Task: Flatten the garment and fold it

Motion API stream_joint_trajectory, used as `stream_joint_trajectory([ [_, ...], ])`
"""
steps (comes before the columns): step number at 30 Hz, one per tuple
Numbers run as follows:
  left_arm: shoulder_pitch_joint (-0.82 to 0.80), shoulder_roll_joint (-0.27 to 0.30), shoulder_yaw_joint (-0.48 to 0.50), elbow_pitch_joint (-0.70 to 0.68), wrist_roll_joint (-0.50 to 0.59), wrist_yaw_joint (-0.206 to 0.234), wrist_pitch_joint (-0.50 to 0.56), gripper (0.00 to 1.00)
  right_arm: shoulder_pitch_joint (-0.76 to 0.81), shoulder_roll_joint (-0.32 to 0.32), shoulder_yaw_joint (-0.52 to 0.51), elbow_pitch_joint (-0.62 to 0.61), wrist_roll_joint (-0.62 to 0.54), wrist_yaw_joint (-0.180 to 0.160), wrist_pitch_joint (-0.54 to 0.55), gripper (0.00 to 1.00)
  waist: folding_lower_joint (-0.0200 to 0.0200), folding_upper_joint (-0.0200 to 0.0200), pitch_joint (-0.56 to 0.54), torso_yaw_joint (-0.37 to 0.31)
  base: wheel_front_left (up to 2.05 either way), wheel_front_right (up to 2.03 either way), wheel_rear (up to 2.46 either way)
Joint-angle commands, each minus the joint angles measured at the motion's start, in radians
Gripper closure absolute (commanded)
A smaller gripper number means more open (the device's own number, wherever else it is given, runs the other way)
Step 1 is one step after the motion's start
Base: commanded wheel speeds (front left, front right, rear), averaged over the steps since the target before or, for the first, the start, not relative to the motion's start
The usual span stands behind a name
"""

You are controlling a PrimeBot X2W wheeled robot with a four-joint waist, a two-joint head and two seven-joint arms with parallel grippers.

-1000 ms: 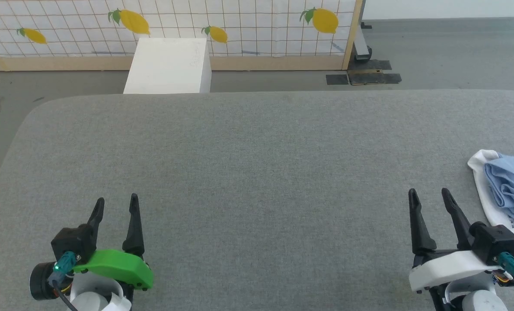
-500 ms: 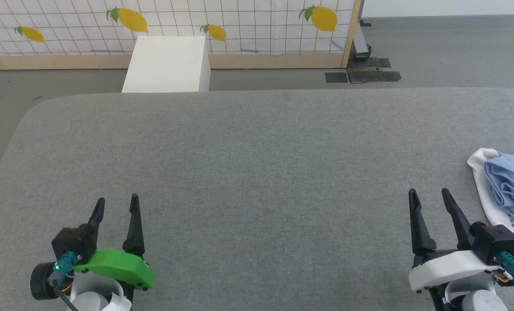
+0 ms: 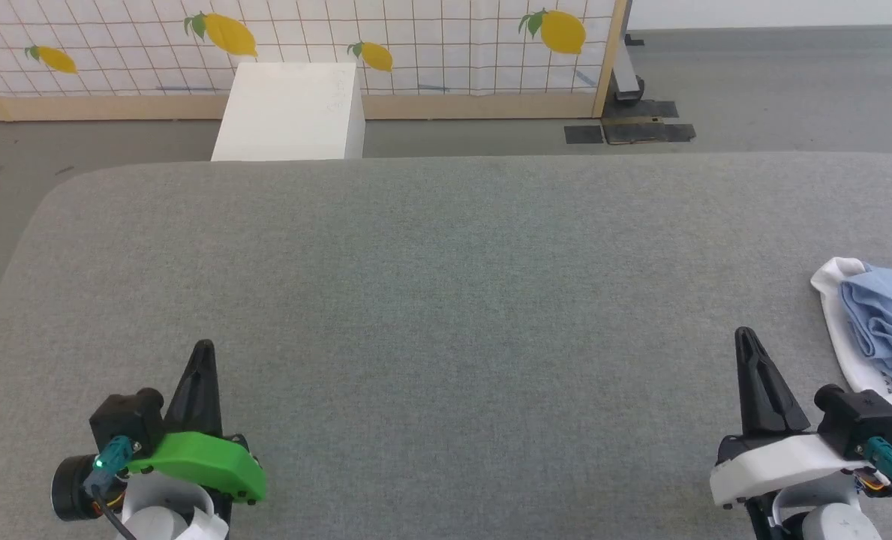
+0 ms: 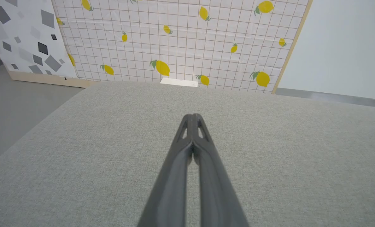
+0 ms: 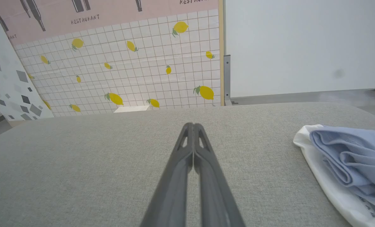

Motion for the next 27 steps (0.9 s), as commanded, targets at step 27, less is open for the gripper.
stream_joint_trajectory([
  [27, 0.02, -0.052, 0.041, -0.048, 0.097, -0.021, 0.055, 1.0, 0.01, 0.0, 0.015, -0.049, -0.035, 0.0, 0.058, 1.0, 0.0, -0.0001, -0.01, 0.005, 0.0, 0.0, 0.0],
])
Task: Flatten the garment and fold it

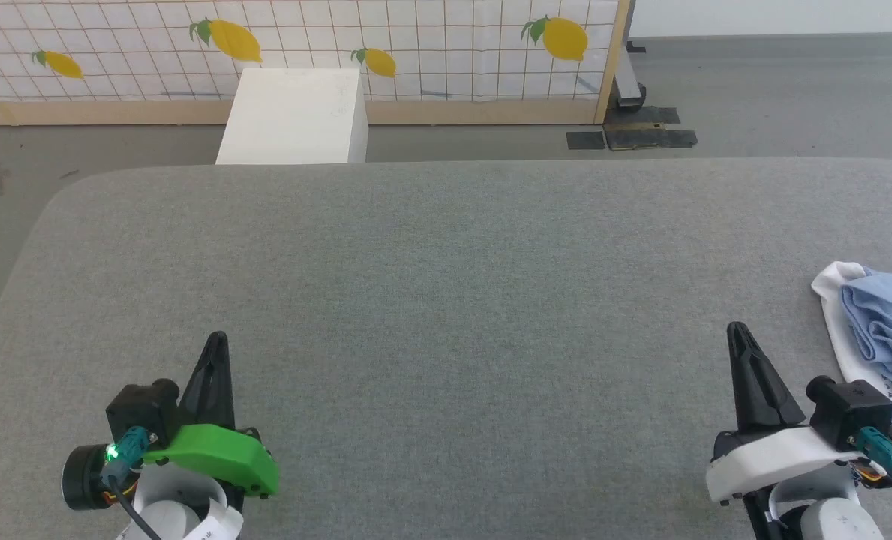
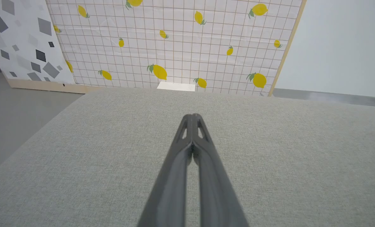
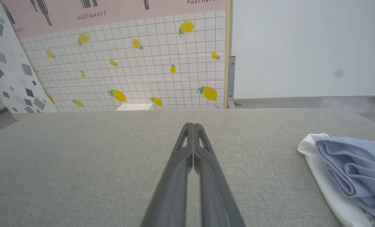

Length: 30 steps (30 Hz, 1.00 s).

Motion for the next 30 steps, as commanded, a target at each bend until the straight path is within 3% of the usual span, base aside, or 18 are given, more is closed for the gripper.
stream_joint_trajectory([
  [1, 0.018, -0.006, 0.006, -0.008, 0.016, -0.005, 0.005, 1.0, 0.01, 0.0, 0.003, -0.01, -0.01, 0.0, 0.007, 1.0, 0.0, 0.0, -0.001, 0.0, 0.0, 0.0, 0.0],
  [30, 0.037, -0.058, 0.047, -0.056, 0.113, -0.025, 0.062, 1.0, 0.02, 0.001, 0.018, -0.059, -0.044, -0.001, 0.066, 1.0, 0.0, 0.0, -0.011, 0.006, 0.0, 0.0, 0.0],
])
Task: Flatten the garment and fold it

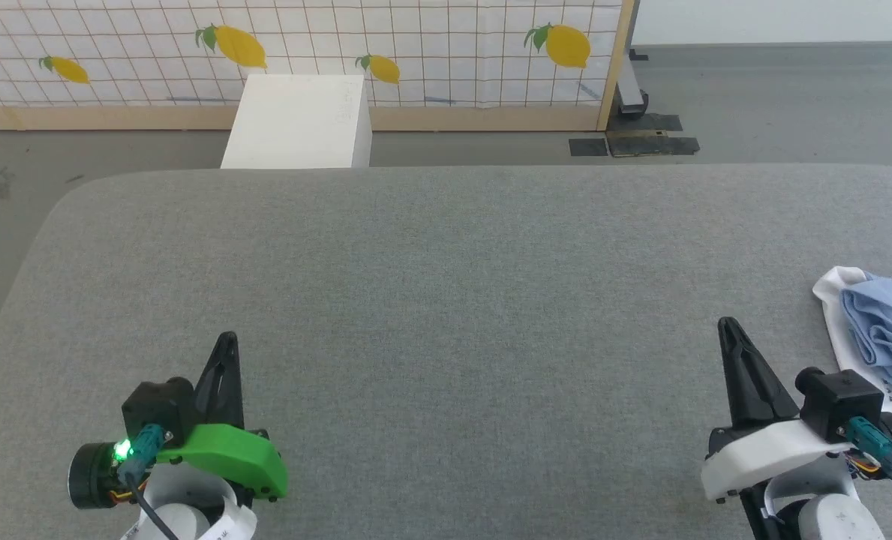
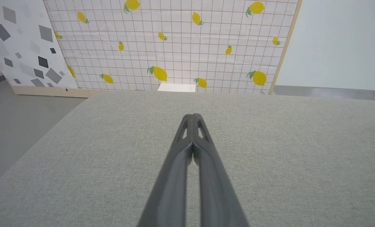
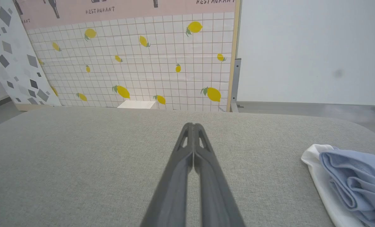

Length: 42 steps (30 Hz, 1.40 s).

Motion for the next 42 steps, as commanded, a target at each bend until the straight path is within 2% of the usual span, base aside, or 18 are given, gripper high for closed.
stream_joint_trajectory([
  [1, 0.017, -0.01, 0.007, -0.007, 0.013, -0.006, 0.005, 1.0, 0.016, 0.001, 0.003, -0.01, -0.009, -0.001, 0.007, 1.0, 0.0, 0.0, -0.001, 0.0, 0.0, 0.0, 0.0],
  [42, 0.045, -0.083, 0.065, -0.075, 0.151, -0.035, 0.087, 1.0, 0.031, 0.001, 0.024, -0.08, -0.058, -0.001, 0.09, 1.0, 0.0, 0.0, -0.016, 0.008, 0.0, 0.0, 0.0],
])
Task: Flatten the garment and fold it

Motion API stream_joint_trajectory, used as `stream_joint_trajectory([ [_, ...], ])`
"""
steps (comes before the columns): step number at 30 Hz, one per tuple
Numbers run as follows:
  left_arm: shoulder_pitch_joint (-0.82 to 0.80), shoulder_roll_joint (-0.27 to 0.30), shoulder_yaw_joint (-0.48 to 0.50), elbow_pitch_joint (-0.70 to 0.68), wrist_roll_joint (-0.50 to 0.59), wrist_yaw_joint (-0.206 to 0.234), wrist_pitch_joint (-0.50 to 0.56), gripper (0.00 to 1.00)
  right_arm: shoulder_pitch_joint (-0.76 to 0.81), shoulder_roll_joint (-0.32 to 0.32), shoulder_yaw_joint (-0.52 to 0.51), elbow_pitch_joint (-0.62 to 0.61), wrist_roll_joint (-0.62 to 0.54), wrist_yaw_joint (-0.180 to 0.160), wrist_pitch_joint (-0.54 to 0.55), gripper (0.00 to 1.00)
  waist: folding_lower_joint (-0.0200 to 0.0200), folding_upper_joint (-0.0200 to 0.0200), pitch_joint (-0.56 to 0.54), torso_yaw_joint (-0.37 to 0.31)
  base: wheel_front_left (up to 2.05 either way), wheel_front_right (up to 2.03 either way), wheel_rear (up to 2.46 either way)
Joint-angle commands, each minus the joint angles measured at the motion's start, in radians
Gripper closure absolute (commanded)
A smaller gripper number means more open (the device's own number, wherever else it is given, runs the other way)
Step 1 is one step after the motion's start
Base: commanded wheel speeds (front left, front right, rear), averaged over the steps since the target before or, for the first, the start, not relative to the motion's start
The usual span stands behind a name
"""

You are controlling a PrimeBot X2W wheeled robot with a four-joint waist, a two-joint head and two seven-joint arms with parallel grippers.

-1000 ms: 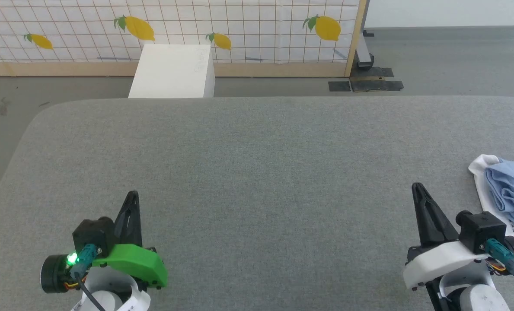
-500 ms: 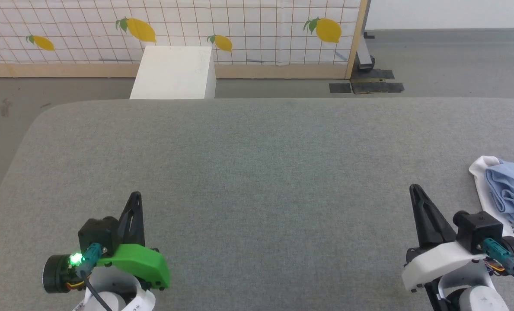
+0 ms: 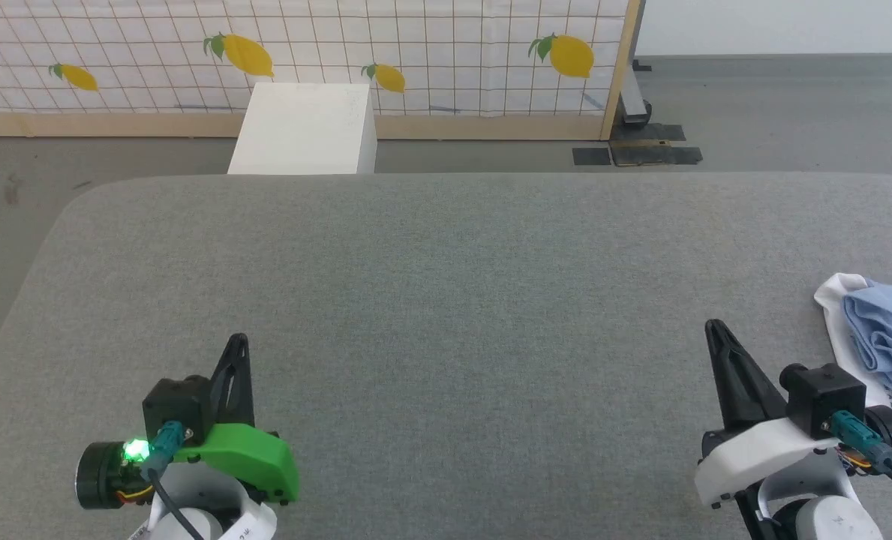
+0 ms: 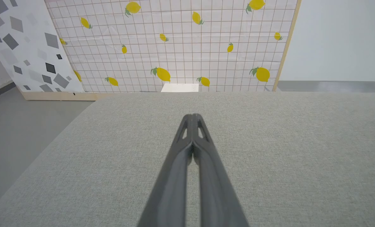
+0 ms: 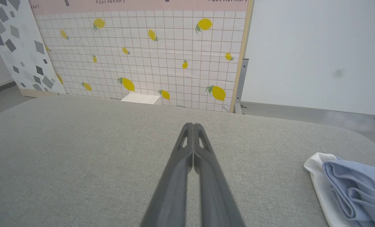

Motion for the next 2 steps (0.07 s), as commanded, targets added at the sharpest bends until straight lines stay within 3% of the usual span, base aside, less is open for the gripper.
stream_joint_trajectory([
  [1, 0.019, -0.008, 0.007, -0.009, 0.013, -0.007, 0.006, 1.0, 0.012, 0.001, 0.003, -0.01, -0.013, -0.001, 0.004, 1.0, 0.0, 0.0, 0.0, 0.0, 0.0, 0.0, 0.0],
  [2, 0.019, -0.009, 0.009, -0.011, 0.017, -0.008, 0.008, 1.0, 0.012, 0.001, 0.004, -0.012, -0.014, -0.001, 0.006, 1.0, 0.0, 0.0, -0.001, 0.0, 0.0, 0.0, 0.0],
])
